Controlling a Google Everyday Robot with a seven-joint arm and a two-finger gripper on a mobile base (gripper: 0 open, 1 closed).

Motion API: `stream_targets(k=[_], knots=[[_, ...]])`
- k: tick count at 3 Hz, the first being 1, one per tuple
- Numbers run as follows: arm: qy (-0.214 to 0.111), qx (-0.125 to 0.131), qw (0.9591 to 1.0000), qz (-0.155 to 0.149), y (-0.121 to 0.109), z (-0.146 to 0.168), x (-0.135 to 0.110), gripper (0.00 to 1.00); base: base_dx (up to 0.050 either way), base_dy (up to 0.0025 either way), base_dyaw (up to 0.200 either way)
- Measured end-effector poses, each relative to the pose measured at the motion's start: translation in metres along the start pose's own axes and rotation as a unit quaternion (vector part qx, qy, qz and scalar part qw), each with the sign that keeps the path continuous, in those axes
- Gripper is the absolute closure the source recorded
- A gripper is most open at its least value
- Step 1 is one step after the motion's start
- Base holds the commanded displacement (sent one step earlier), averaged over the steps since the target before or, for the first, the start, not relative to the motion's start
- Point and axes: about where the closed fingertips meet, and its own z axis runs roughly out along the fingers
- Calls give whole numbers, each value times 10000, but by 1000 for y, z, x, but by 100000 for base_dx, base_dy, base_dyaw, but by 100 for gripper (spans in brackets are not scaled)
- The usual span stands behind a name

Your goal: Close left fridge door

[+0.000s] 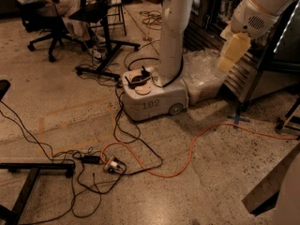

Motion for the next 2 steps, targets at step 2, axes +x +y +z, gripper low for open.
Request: stream_targets(k=[2], knots=[[0,0,10000,0,0,0,0,0,-4,8,-19682]])
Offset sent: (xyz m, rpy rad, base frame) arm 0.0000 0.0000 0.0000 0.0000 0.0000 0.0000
